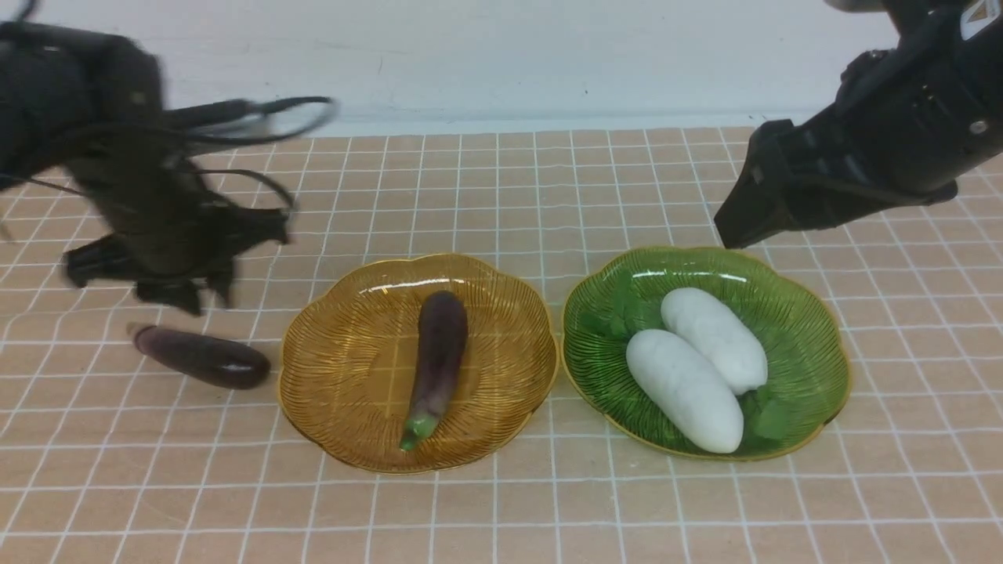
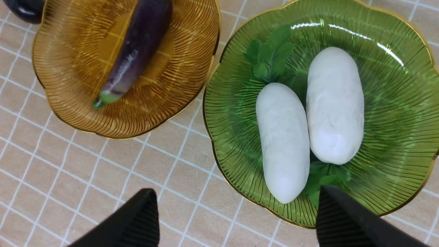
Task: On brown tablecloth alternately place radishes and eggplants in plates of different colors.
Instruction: 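Pick up the eggplant and place it in the yellow plate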
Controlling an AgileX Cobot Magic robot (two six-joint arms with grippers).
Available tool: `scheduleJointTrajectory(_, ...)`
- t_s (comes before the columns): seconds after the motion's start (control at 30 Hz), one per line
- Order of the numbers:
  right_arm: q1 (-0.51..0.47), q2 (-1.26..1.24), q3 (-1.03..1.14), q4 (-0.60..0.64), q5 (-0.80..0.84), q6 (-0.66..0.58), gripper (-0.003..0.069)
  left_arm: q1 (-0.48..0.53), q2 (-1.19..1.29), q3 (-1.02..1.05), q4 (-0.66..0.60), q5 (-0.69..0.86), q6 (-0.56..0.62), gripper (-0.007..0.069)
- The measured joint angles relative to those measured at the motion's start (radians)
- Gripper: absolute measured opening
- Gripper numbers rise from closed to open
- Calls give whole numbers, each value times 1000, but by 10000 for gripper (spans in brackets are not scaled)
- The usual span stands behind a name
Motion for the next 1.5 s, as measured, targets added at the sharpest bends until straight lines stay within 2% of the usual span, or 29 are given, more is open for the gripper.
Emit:
scheduleJointTrajectory(0.07,0,0,0,0,0,0,559,100,19,0,-20,48,-94,27)
scheduleJointTrajectory(0.17,0,0,0,-1,0,0,559,154,42,0,-33,54,-134,14)
scheduleJointTrajectory(0.27,0,0,0,-2,0,-1,559,164,55,0,-35,37,-153,23)
scheduleJointTrajectory(0.4,0,0,0,-3,0,-2,559,164,101,-1,-64,-45,-186,145)
scheduleJointTrajectory(0.47,0,0,0,-3,1,-2,559,164,114,-1,-68,-52,-188,176)
scheduleJointTrajectory(0.53,0,0,0,-3,1,-2,559,164,144,-1,-69,-72,-193,283)
scheduleJointTrajectory(0.6,0,0,0,-3,1,-2,559,164,158,-1,-69,-82,-194,340)
scheduleJointTrajectory(0.67,0,0,0,-3,1,-2,559,164,187,-1,-69,-104,-194,471)
scheduleJointTrajectory(0.73,0,0,0,-3,1,-2,559,164,198,-1,-69,-118,-194,521)
scheduleJointTrajectory(0.8,0,0,0,-3,1,-2,559,164,228,-2,-75,-146,-195,603)
scheduleJointTrajectory(0.87,0,0,0,-3,1,-2,559,163,252,-2,-84,-153,-195,629)
scheduleJointTrajectory(0.97,0,0,0,-3,1,-2,559,163,282,-2,-97,-139,-187,595)
scheduleJointTrajectory(1.03,0,0,0,-3,1,-2,559,162,284,-2,-97,-128,-149,521)
scheduleJointTrajectory(1.13,0,0,0,-3,1,-2,559,162,279,-19,-97,-102,-67,363)
scheduleJointTrajectory(1.2,0,0,0,-3,1,-2,559,162,265,-56,-96,-69,17,306)
scheduleJointTrajectory(1.37,0,0,0,-1,1,-2,559,135,208,-179,-171,69,216,282)
scheduleJointTrajectory(1.5,0,-1,0,15,1,-2,549,38,187,-203,-249,157,372,281)
